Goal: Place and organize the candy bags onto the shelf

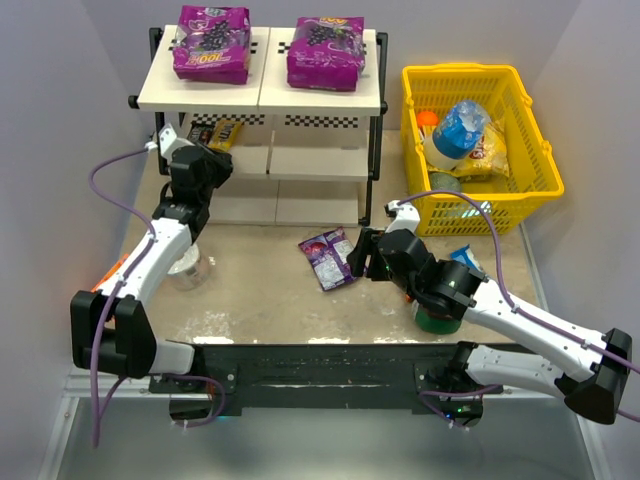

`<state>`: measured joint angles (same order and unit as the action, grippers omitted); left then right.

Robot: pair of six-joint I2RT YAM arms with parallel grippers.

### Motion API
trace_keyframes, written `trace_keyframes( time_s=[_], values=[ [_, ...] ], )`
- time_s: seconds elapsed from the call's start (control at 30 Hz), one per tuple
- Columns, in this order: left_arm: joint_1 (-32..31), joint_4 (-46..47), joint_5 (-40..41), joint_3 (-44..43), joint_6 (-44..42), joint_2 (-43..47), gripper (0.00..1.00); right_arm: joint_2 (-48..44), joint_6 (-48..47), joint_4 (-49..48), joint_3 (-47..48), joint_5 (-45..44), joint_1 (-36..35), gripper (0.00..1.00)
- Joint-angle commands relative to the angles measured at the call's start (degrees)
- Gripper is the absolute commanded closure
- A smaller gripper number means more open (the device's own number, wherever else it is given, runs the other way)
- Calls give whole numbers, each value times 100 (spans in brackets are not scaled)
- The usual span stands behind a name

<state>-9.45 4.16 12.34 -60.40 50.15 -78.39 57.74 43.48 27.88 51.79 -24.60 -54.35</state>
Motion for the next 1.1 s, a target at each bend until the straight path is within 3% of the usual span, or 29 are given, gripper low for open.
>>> trace_keyframes(
  time_s=[0.0, 0.33, 0.43, 0.57, 0.77, 0.9, 1.07],
  values=[
    [14, 164, -4, 160, 48, 25, 79, -17, -15, -28, 226, -194, 12, 32],
    [5, 208, -548, 143, -76, 666, 76, 9, 29, 69, 288, -300, 21, 32],
    [5, 6, -803, 186, -128, 1062, 68, 106, 29, 156, 384, -387, 47, 31],
    [5, -389, -1101, 380, -225, 1580, 43, 317, -103, 271, 507, -379, 240, 28],
    [5, -986, -1540, 722, -673, 2275, 18, 633, -515, 165, 350, 157, 1355, 20],
    [5, -1084, -2024, 1117, -928, 2433, 13, 879, -701, 201, 183, 44, 1926, 20],
    [-4, -559, -2796, 2075, -876, 2364, 13, 1301, -771, 96, -125, -10, 2376, 22]
  ],
)
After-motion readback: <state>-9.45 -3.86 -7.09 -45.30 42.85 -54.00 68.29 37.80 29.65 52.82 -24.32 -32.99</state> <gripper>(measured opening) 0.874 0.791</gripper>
